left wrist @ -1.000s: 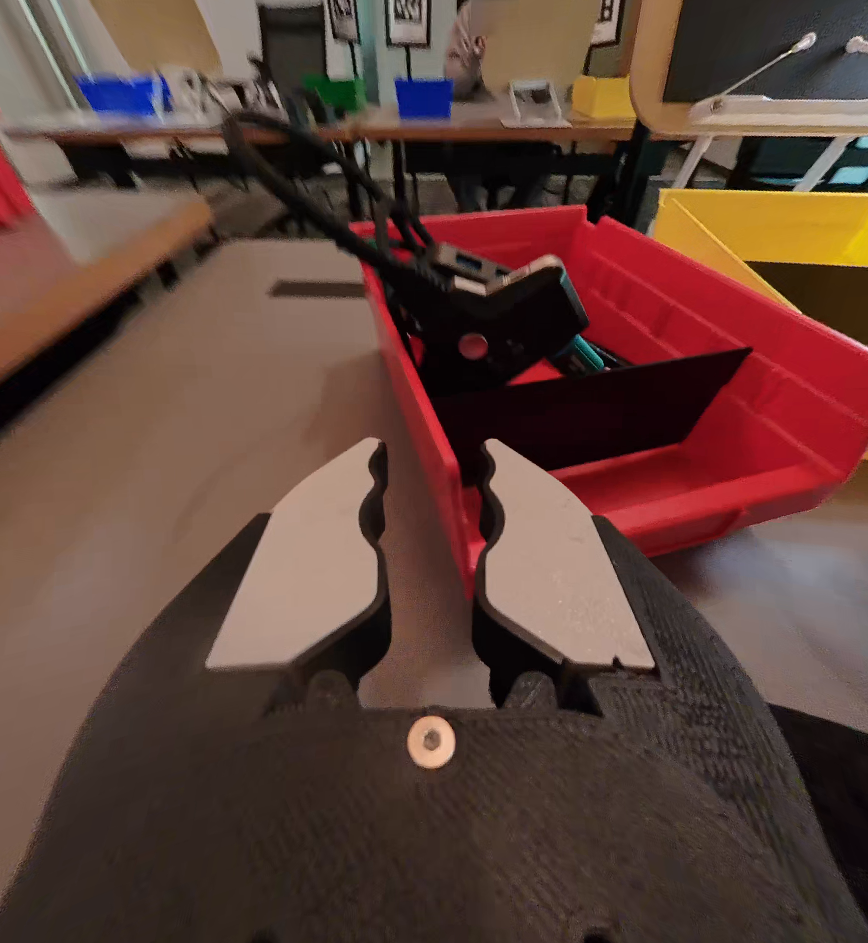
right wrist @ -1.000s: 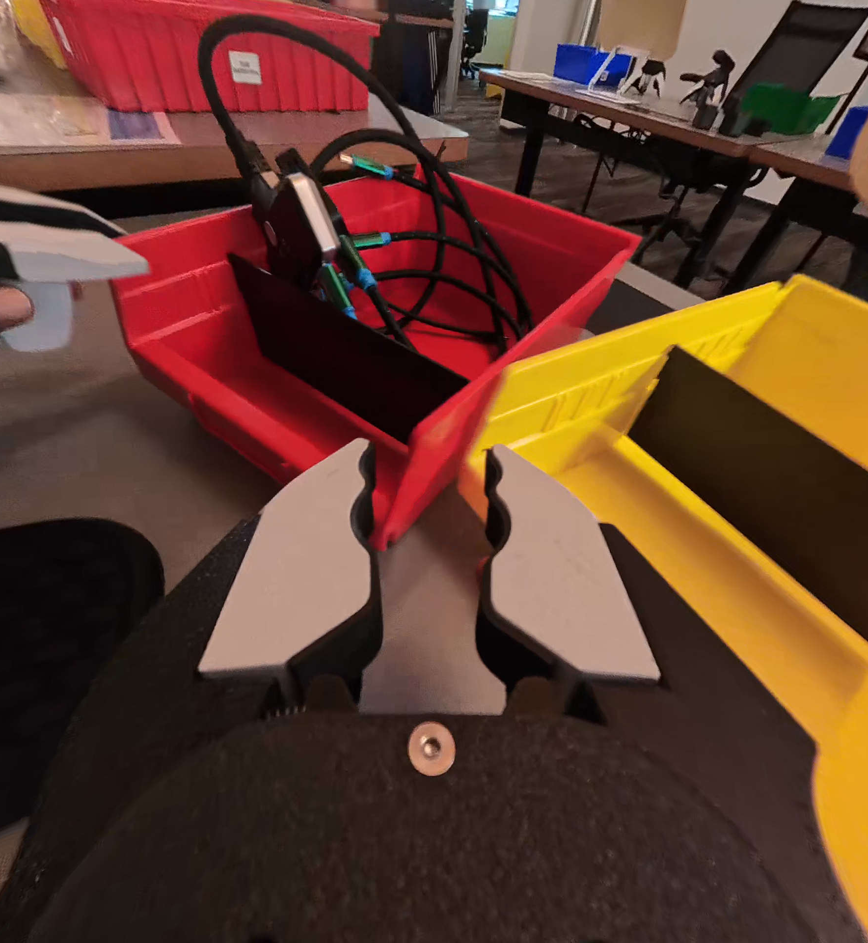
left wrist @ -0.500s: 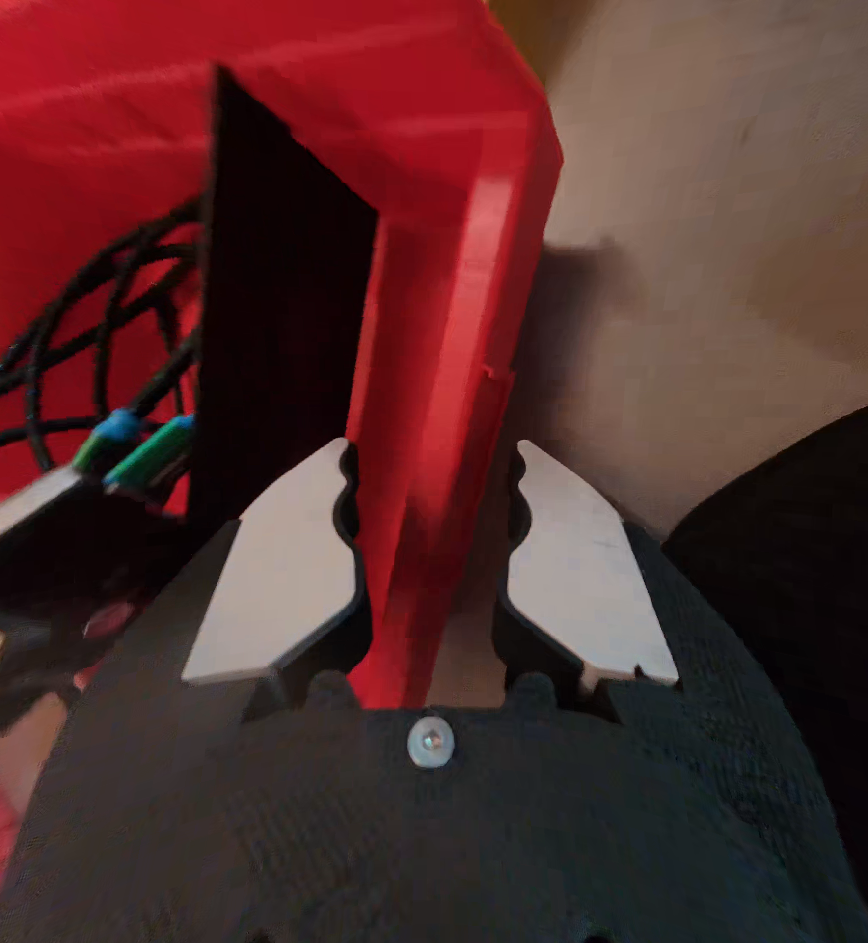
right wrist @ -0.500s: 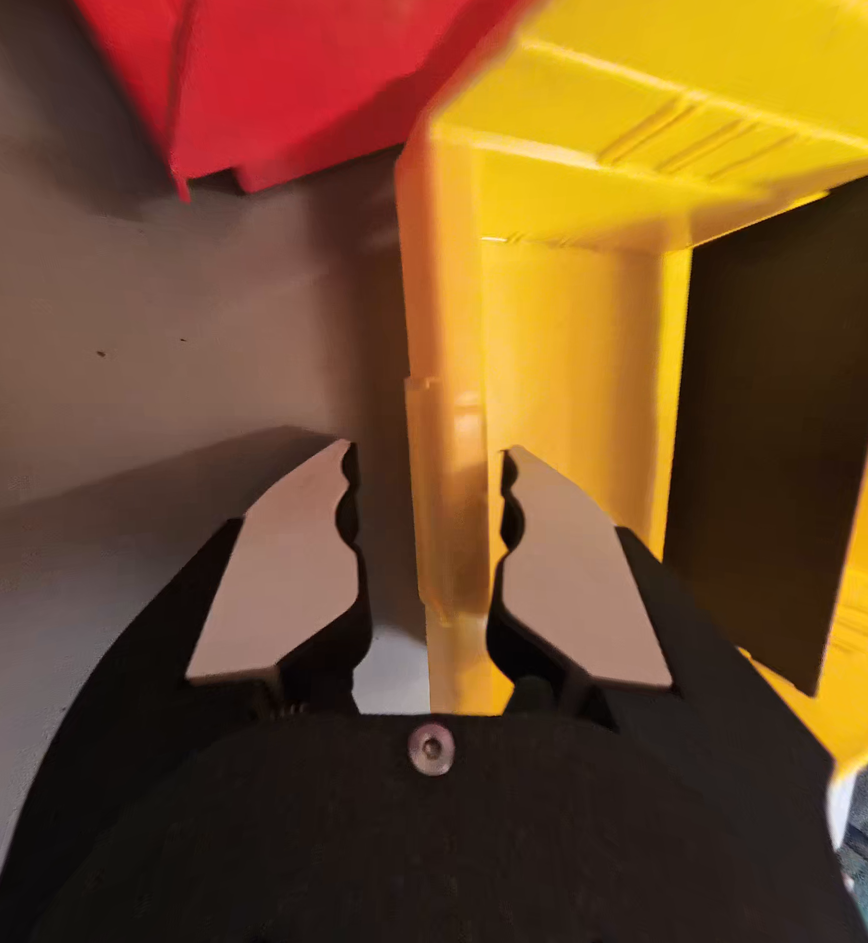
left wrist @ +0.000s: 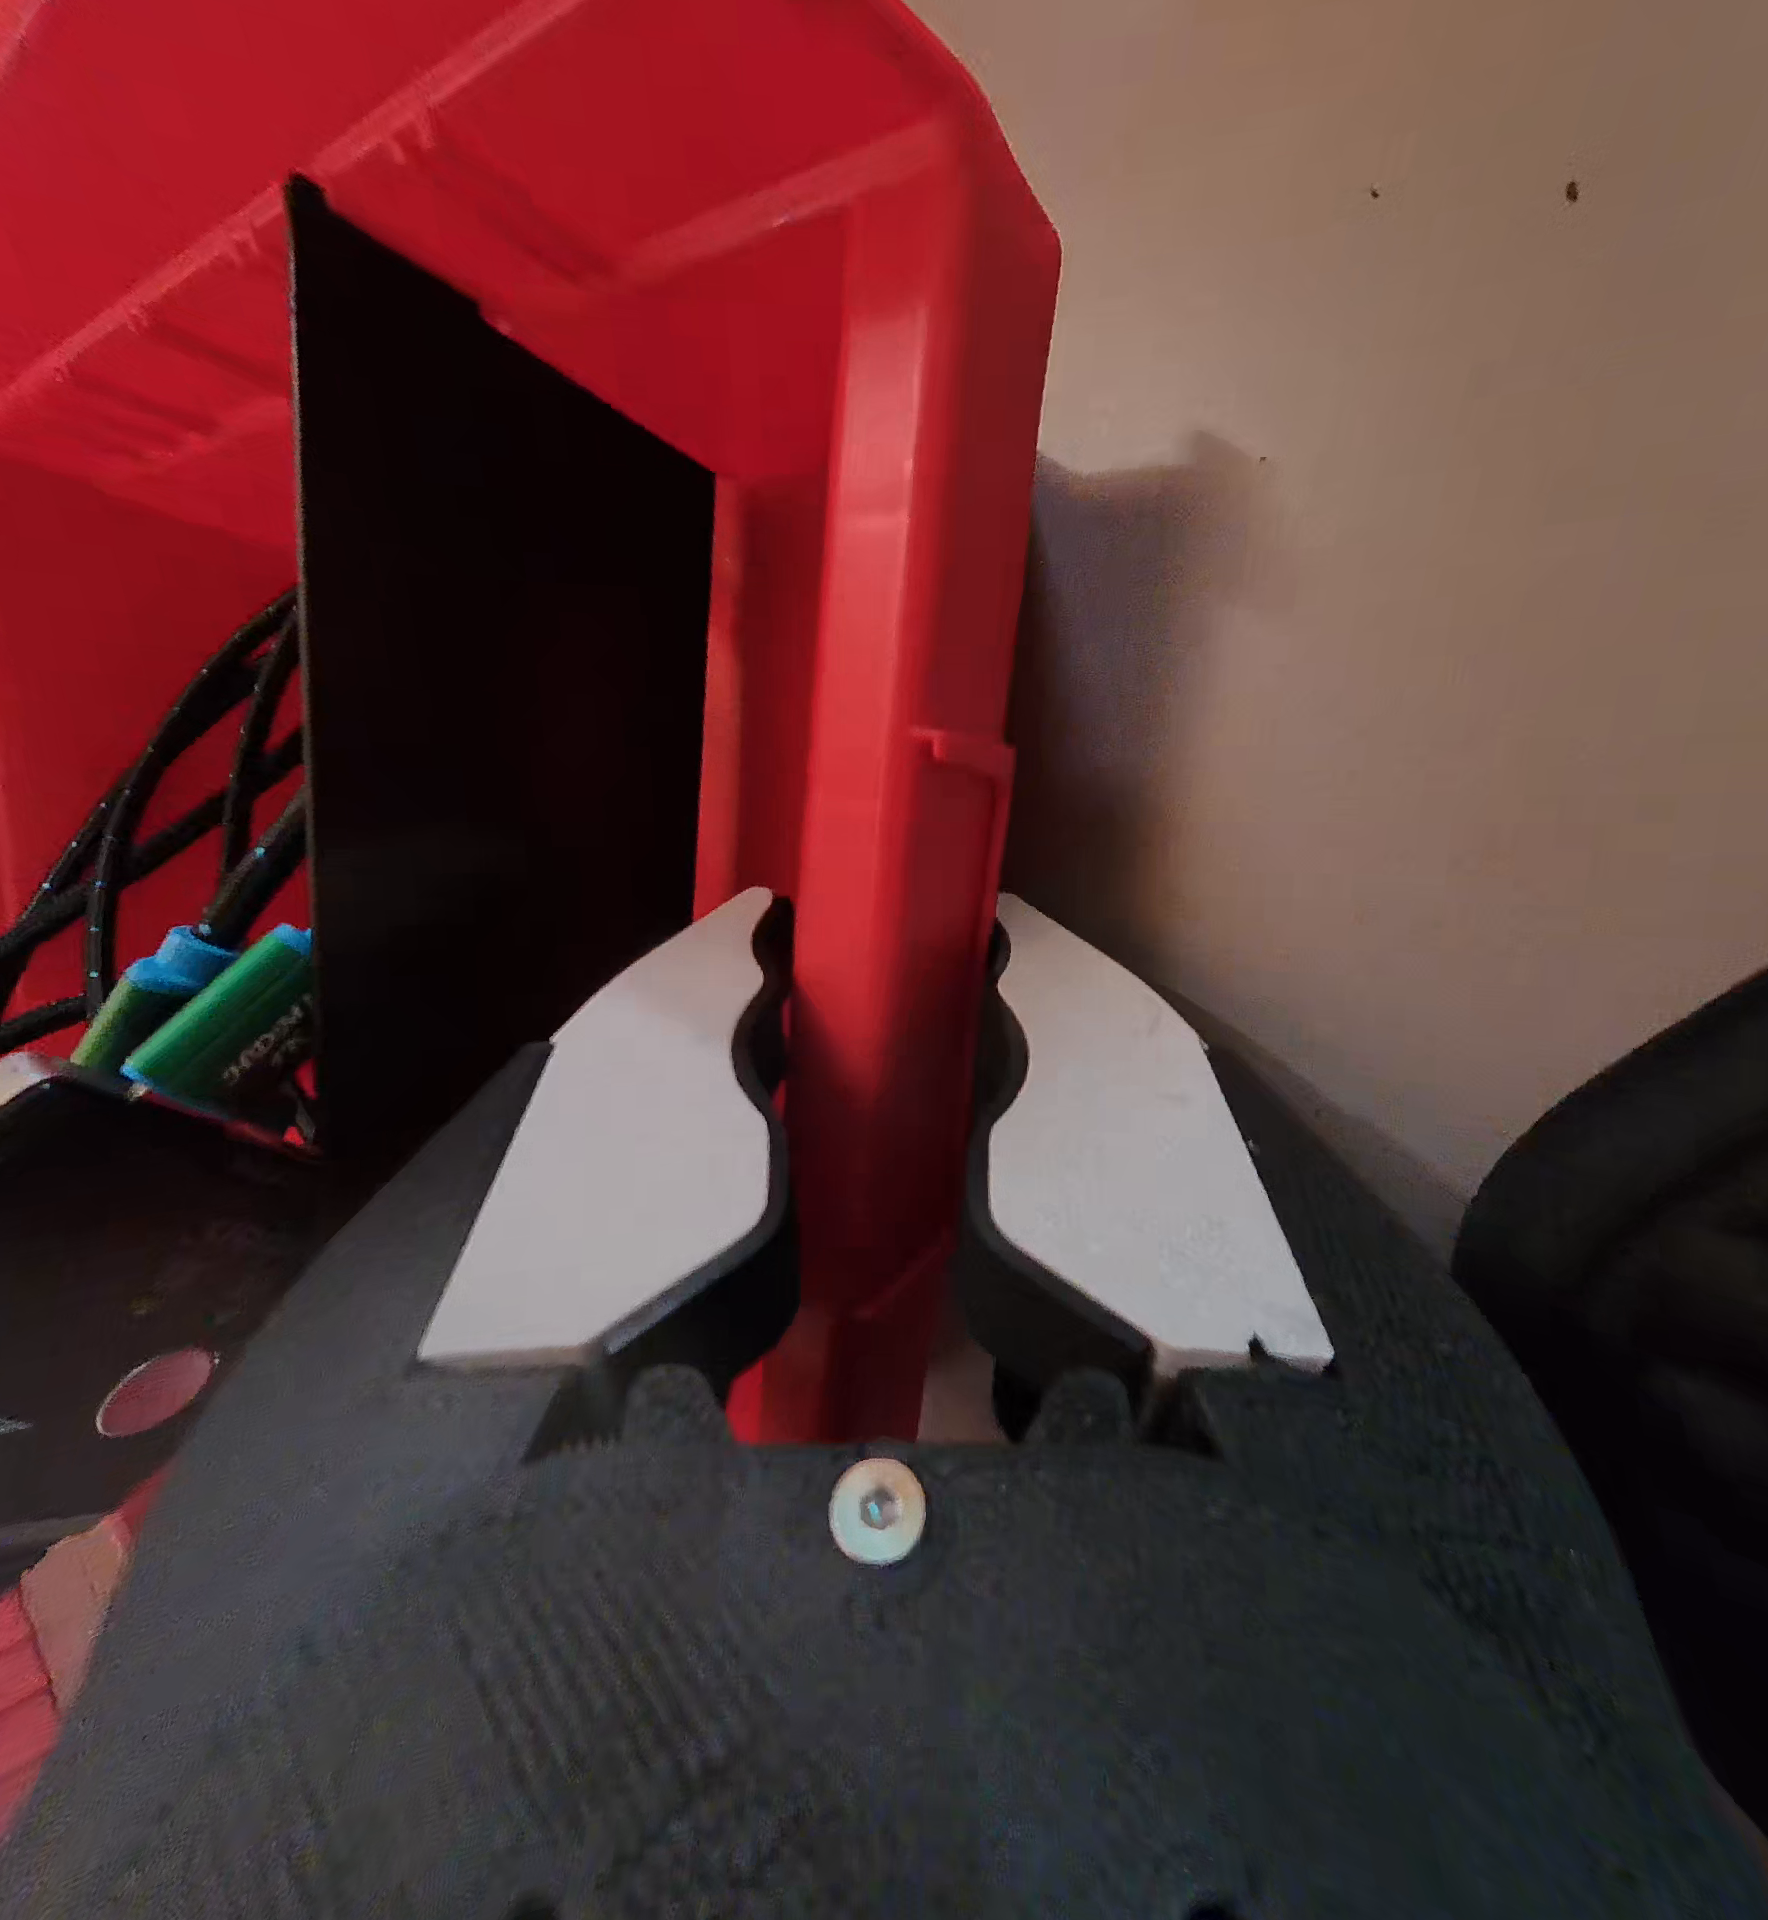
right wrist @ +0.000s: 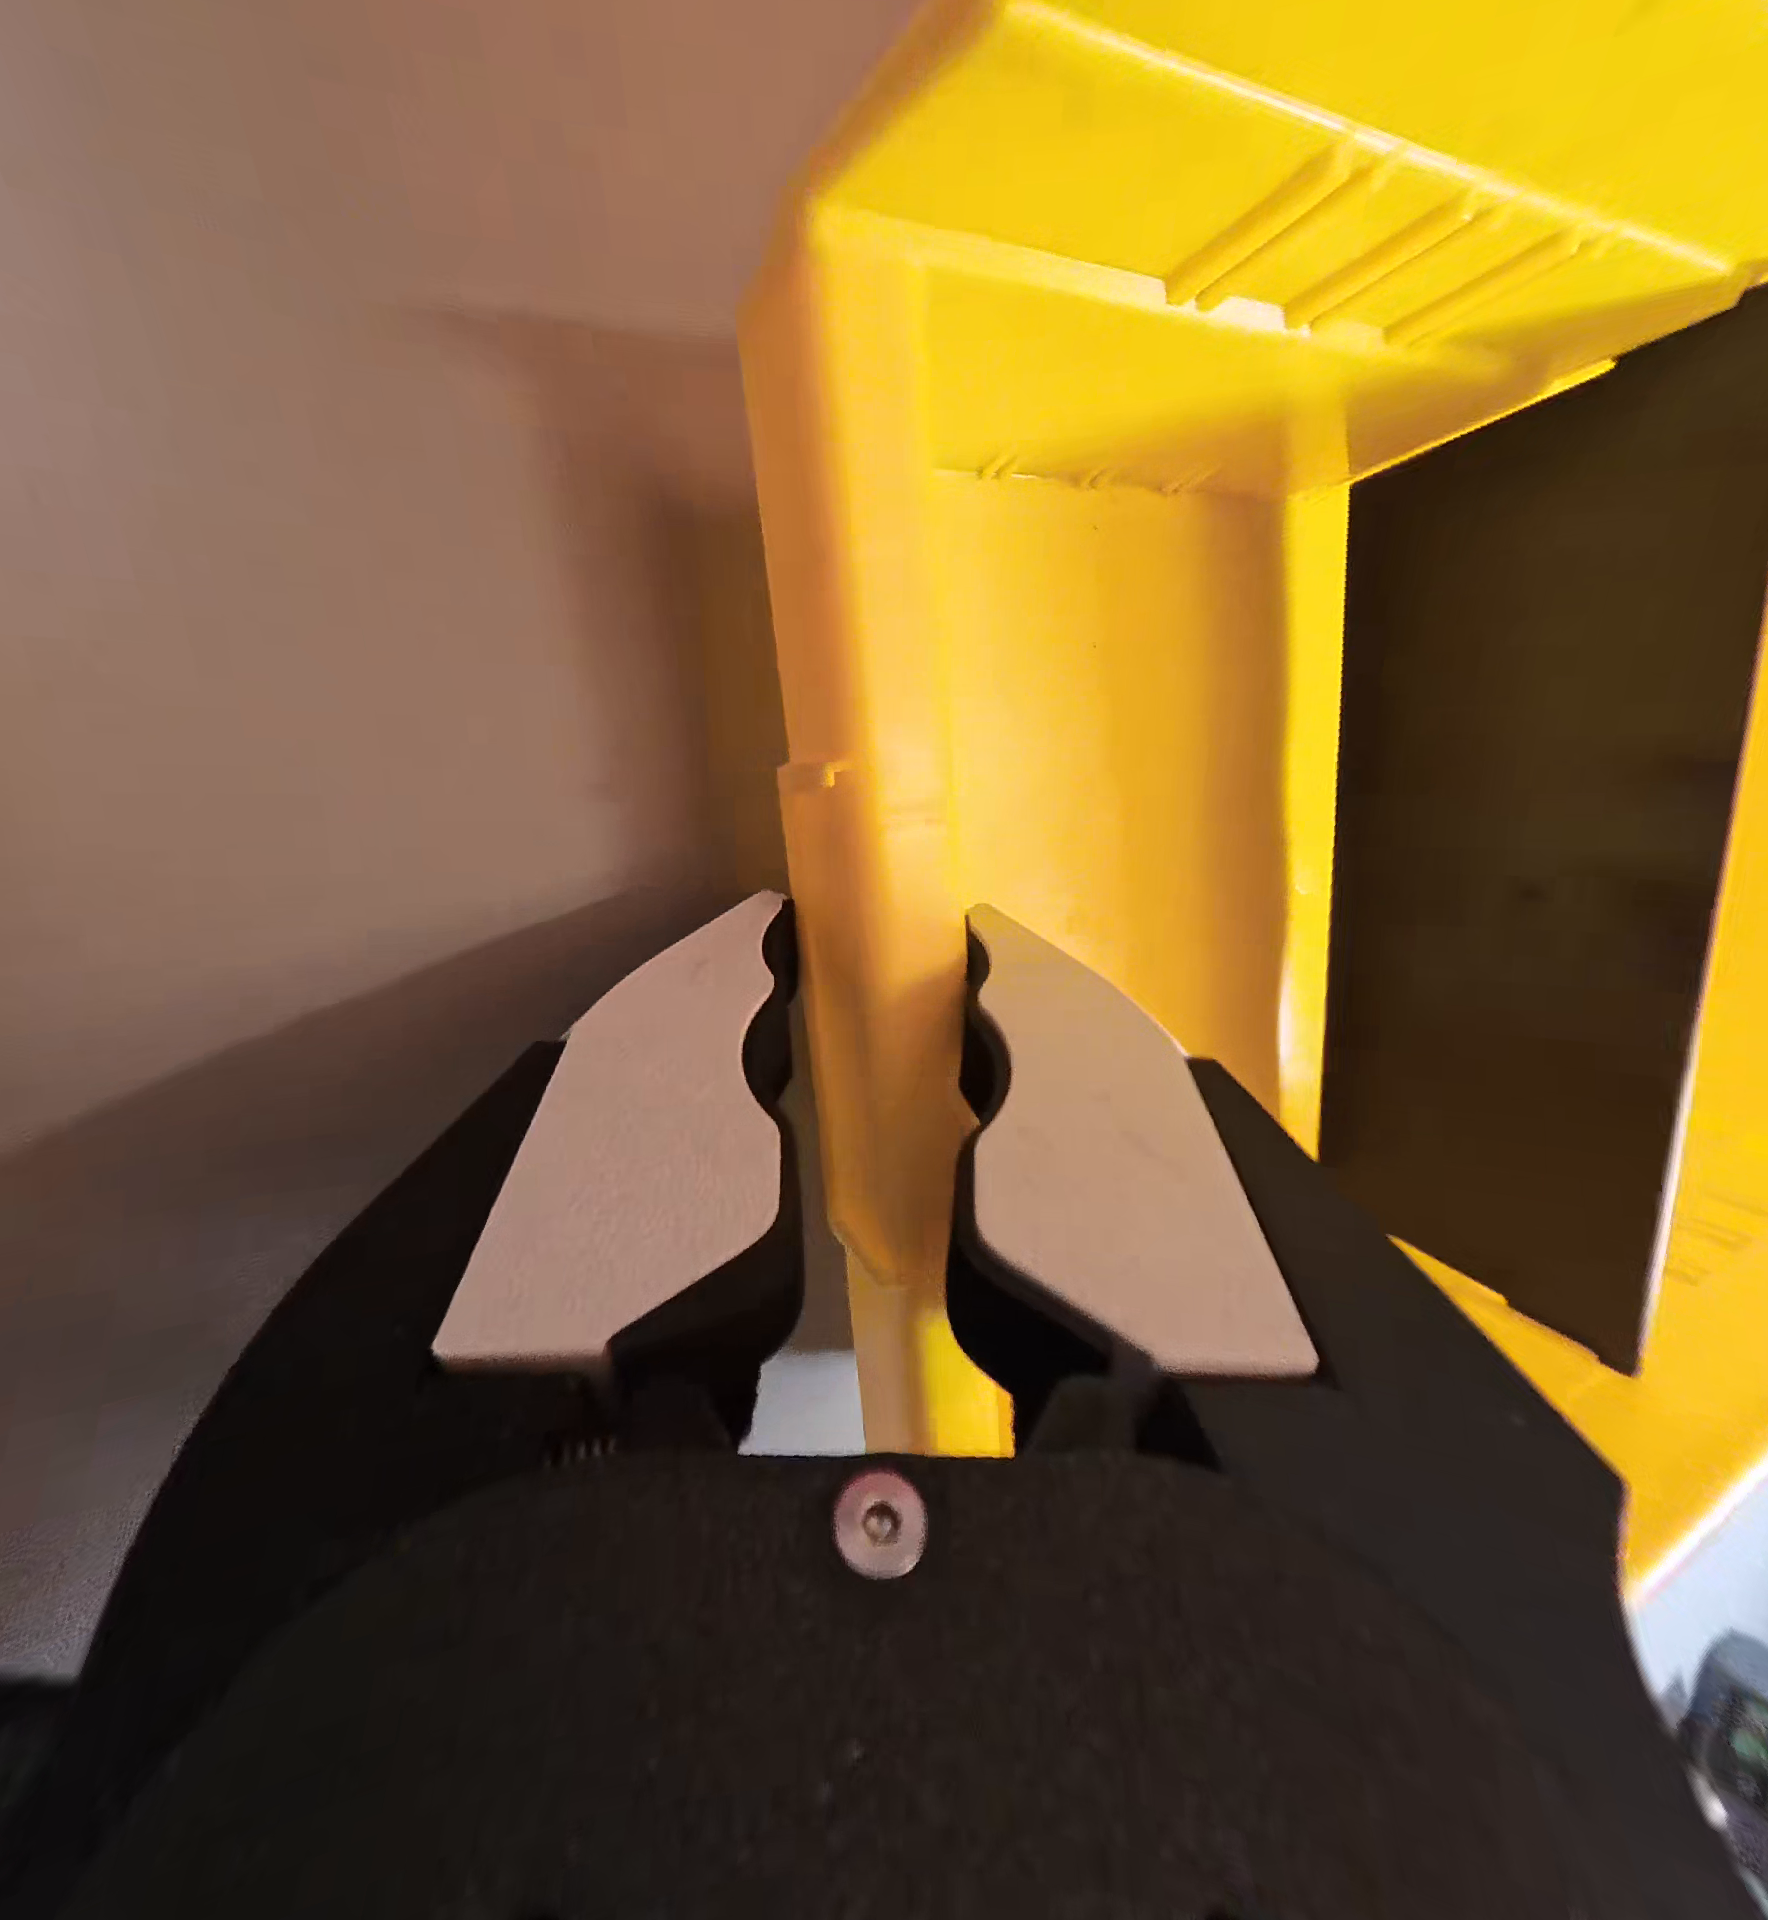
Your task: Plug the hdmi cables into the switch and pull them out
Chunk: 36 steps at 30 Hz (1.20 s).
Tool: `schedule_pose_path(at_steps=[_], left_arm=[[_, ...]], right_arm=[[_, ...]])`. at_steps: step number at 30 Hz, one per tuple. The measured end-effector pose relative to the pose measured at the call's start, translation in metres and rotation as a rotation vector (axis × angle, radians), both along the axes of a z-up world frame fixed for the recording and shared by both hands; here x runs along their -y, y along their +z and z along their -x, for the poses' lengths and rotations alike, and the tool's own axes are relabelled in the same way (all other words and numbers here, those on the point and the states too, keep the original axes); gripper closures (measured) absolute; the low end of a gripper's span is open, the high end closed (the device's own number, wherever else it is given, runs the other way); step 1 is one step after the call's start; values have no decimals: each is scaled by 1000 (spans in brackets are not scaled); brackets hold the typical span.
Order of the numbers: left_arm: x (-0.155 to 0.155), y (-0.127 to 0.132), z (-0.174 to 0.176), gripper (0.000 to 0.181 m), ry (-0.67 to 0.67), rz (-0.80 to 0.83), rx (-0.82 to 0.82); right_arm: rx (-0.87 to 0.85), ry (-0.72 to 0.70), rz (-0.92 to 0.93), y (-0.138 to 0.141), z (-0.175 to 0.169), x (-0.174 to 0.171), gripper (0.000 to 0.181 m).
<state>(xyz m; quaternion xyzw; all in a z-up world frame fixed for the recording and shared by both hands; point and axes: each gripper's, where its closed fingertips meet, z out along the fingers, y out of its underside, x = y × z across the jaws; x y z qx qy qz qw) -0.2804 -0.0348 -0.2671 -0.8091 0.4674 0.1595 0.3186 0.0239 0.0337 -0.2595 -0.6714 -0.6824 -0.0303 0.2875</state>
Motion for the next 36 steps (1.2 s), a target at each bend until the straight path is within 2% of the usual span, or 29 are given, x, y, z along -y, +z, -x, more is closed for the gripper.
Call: schedule_pose_path(at_steps=[3, 6, 13, 15, 19, 21, 23, 27, 31, 36], left_arm=[[-3, 0, 0, 146, 2, -3, -7], [-10, 0, 2, 147, 7, -3, -14], [-46, 1, 19, 145, 44, -37, -26], [-57, 2, 26, 140, 77, -48, -6], [-59, 7, 27, 129, 96, -17, 73], [-56, 18, 23, 129, 81, -35, 116], [-51, 35, 22, 131, 72, -57, 150], [-47, 86, 38, 138, 86, -149, 200], [-55, 131, 75, 140, 143, -202, 131], [-72, 142, 114, 140, 156, -108, -76]], right_arm=[[43, -61, -37, 1, -42, -16, 152], [37, -104, -36, 2, -69, -36, 152], [-17, -275, -68, 7, -105, -107, 140], [-124, -304, -77, 28, -95, -115, 140], [-537, -311, -50, 94, -49, -111, 141], [-734, -306, -10, 118, -30, -104, 142], [-888, -306, 11, 130, -18, -100, 144], [-1053, -266, -2, 127, 2, -93, 149], [-1001, -197, -53, 114, 14, -85, 151], [-996, -181, -18, 103, 19, -82, 152]])
